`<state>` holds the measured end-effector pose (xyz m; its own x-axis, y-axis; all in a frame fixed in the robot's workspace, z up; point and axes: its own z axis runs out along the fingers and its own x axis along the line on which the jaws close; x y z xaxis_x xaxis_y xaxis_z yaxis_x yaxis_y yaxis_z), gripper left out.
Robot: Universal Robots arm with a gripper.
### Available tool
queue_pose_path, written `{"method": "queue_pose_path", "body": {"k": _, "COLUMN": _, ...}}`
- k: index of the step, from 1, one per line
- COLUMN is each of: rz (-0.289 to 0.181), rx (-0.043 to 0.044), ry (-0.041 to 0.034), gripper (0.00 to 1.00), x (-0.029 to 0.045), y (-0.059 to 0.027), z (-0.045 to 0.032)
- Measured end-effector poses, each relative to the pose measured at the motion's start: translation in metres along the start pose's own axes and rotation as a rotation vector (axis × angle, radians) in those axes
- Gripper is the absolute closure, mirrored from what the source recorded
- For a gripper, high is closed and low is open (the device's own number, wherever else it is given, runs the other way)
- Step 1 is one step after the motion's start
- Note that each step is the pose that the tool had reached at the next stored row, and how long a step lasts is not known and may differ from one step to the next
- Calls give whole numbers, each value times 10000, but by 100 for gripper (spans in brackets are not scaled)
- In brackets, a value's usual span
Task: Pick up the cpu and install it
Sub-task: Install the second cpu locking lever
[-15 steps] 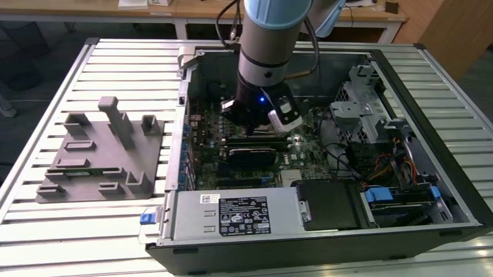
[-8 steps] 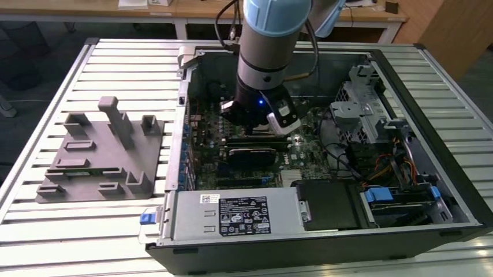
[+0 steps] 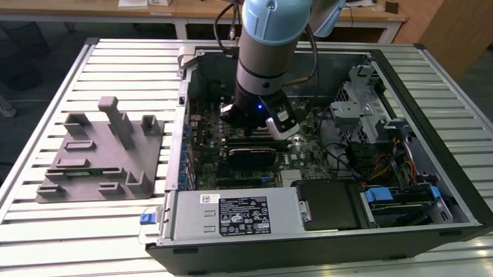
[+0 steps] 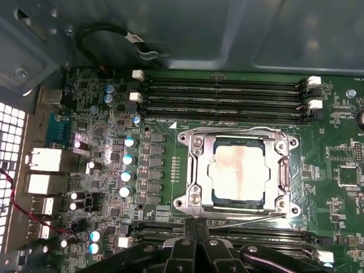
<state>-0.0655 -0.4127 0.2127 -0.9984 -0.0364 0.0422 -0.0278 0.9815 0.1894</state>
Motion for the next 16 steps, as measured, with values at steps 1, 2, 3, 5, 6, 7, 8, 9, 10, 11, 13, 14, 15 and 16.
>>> {"method": "queue_pose_path", "body": {"k": 1, "rz": -3, "rx": -36, "ry": 0, "gripper": 89, "x": 6, "y": -8, "z": 3}}
{"method": "queue_pose_path", "body": {"k": 2, "rz": -4, "rx": -80, "ry": -1, "gripper": 89, "x": 13, "y": -18, "z": 6}}
{"method": "queue_pose_path", "body": {"k": 3, "rz": -5, "rx": -123, "ry": -2, "gripper": 89, "x": 18, "y": -27, "z": 9}}
{"method": "queue_pose_path", "body": {"k": 5, "rz": -10, "rx": -209, "ry": -5, "gripper": 89, "x": 24, "y": -43, "z": 17}}
{"method": "queue_pose_path", "body": {"k": 6, "rz": -12, "rx": -255, "ry": -5, "gripper": 89, "x": 26, "y": -51, "z": 22}}
{"method": "queue_pose_path", "body": {"k": 7, "rz": -15, "rx": -303, "ry": -8, "gripper": 89, "x": 27, "y": -59, "z": 26}}
{"method": "queue_pose_path", "body": {"k": 8, "rz": -16, "rx": -344, "ry": -9, "gripper": 89, "x": 28, "y": -67, "z": 26}}
{"method": "queue_pose_path", "body": {"k": 9, "rz": -18, "rx": -366, "ry": -10, "gripper": 89, "x": 28, "y": -74, "z": 26}}
{"method": "queue_pose_path", "body": {"k": 10, "rz": -18, "rx": -376, "ry": -10, "gripper": 89, "x": 28, "y": -81, "z": 25}}
{"method": "queue_pose_path", "body": {"k": 11, "rz": -18, "rx": -381, "ry": -9, "gripper": 89, "x": 29, "y": -88, "z": 25}}
{"method": "queue_pose_path", "body": {"k": 13, "rz": -17, "rx": -395, "ry": -11, "gripper": 89, "x": 29, "y": -94, "z": 32}}
{"method": "queue_pose_path", "body": {"k": 14, "rz": -18, "rx": -406, "ry": -11, "gripper": 89, "x": 29, "y": -96, "z": 38}}
{"method": "queue_pose_path", "body": {"k": 15, "rz": -20, "rx": -417, "ry": -11, "gripper": 89, "x": 28, "y": -98, "z": 44}}
{"method": "queue_pose_path", "body": {"k": 16, "rz": -21, "rx": -432, "ry": -10, "gripper": 89, "x": 29, "y": -100, "z": 51}}
